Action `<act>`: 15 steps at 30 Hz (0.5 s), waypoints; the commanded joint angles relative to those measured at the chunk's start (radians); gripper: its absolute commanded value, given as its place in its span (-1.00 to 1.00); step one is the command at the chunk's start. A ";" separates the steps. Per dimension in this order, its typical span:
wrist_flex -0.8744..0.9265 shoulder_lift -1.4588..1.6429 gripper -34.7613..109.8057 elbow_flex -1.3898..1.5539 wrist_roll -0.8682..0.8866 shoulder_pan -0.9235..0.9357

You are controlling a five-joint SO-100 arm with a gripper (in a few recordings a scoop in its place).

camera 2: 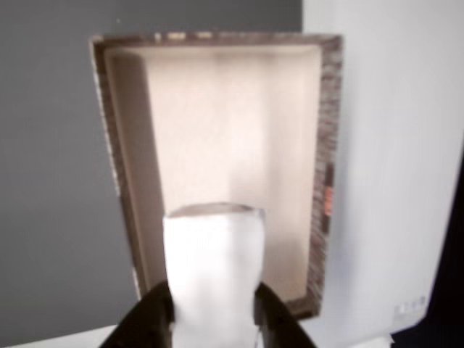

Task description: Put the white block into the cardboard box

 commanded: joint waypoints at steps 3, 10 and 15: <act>-0.021 -0.040 -0.54 -0.140 0.020 0.008; -0.002 -0.152 -0.54 -0.298 0.020 0.011; 0.003 -0.190 -0.54 -0.314 0.034 0.011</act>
